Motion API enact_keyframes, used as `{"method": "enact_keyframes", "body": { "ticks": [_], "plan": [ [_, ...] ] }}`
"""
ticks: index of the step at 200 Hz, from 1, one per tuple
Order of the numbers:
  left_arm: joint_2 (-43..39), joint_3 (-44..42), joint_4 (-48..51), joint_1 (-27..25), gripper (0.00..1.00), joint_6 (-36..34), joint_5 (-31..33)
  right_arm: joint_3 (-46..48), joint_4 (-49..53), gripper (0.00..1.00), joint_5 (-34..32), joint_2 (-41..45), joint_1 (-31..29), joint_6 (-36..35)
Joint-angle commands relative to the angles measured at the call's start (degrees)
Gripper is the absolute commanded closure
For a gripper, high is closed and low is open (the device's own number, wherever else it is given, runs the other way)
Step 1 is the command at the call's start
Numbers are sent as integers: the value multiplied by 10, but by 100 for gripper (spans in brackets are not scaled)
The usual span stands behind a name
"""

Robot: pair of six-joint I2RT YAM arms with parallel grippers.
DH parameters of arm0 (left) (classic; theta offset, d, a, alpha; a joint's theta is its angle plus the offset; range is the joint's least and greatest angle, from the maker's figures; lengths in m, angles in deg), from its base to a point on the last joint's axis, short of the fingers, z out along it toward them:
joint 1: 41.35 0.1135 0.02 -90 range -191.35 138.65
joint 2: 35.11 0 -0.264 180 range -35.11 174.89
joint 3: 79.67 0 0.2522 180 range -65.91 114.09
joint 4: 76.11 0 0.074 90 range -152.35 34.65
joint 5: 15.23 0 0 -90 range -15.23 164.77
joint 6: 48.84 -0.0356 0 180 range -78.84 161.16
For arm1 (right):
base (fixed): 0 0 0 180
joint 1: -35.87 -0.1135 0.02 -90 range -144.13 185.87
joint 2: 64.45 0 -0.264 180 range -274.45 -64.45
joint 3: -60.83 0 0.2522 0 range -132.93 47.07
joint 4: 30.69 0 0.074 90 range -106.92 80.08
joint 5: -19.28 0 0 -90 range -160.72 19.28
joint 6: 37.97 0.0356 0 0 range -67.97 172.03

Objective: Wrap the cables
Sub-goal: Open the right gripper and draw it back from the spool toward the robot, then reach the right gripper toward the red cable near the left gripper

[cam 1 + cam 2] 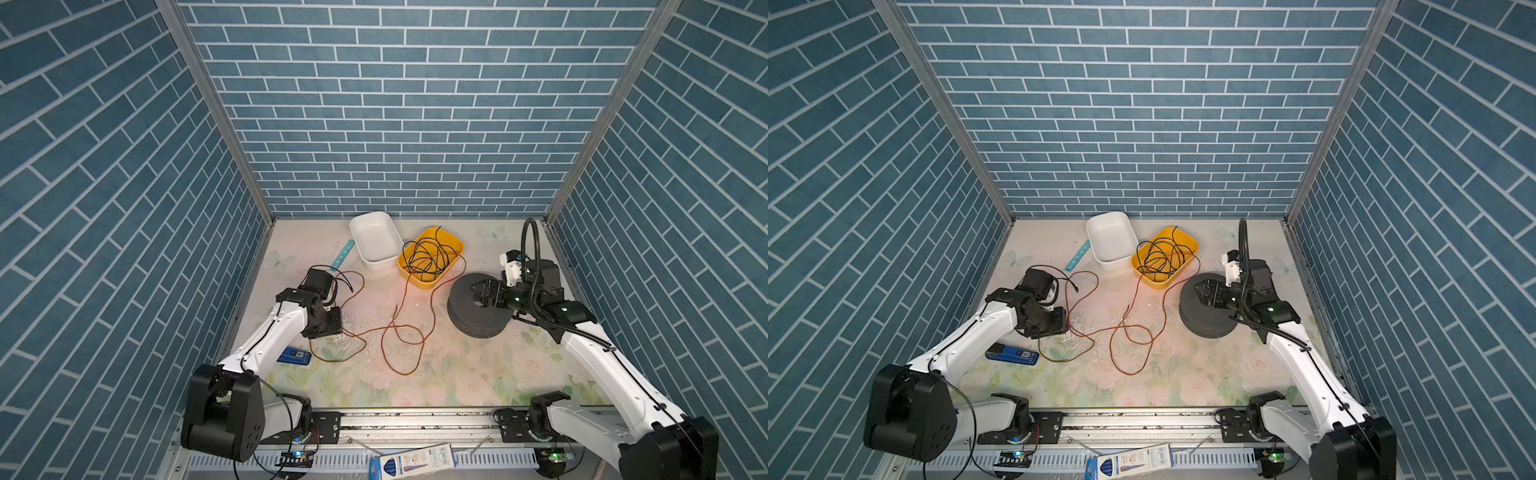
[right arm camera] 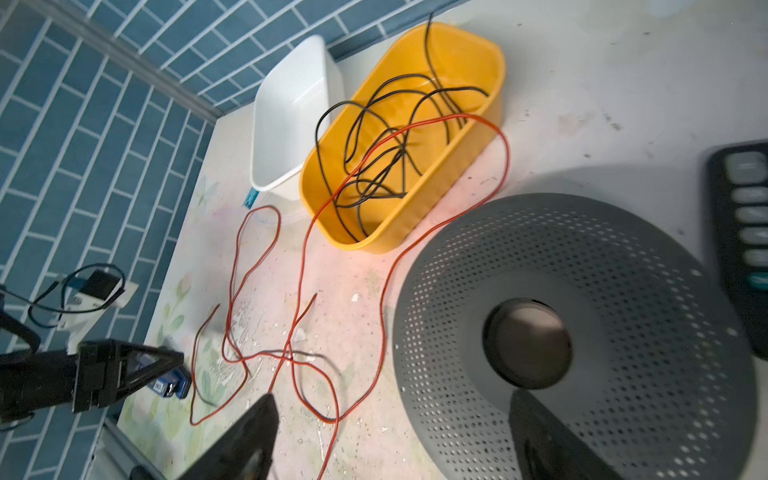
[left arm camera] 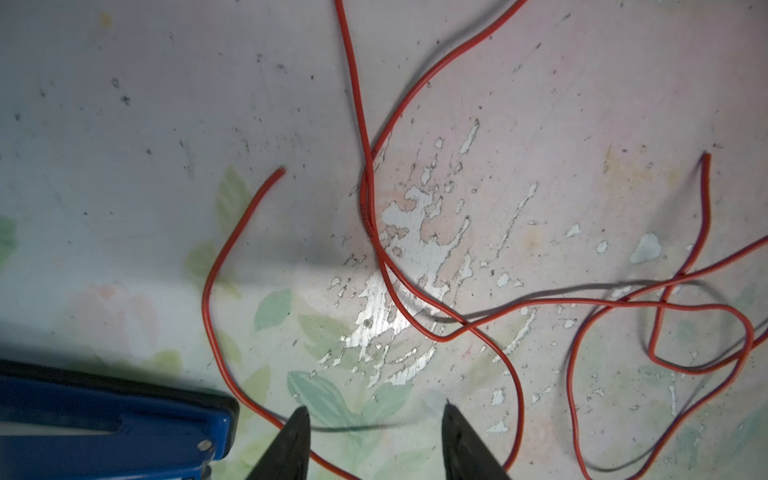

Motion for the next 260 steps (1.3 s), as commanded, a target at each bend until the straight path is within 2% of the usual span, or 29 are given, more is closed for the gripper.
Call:
{"method": "enact_keyframes", "body": {
  "ticks": [1, 65, 77, 115, 148, 193, 260],
  "plan": [
    [-16, -11, -12, -13, 48, 28, -5, -37, 4, 15, 13, -34, -54, -39],
    [-46, 49, 33, 8, 39, -2, -6, -98, -27, 16, -15, -161, -240, -161],
    [-50, 55, 34, 18, 35, -8, -17, -108, -40, 16, -27, -189, -271, -184],
    [-57, 65, 38, 70, 32, -24, -59, -148, -79, 16, -50, -270, -351, -251],
    [-63, 70, 53, 95, 19, -36, -69, -189, -113, 19, -45, -338, -415, -323],
    [-91, 60, 59, 136, 18, -40, -106, -248, -145, 25, -33, -425, -462, -368],
    [-88, 57, 57, 145, 18, -41, -135, -290, -187, 29, -43, -518, -505, -407]
  ]
}}
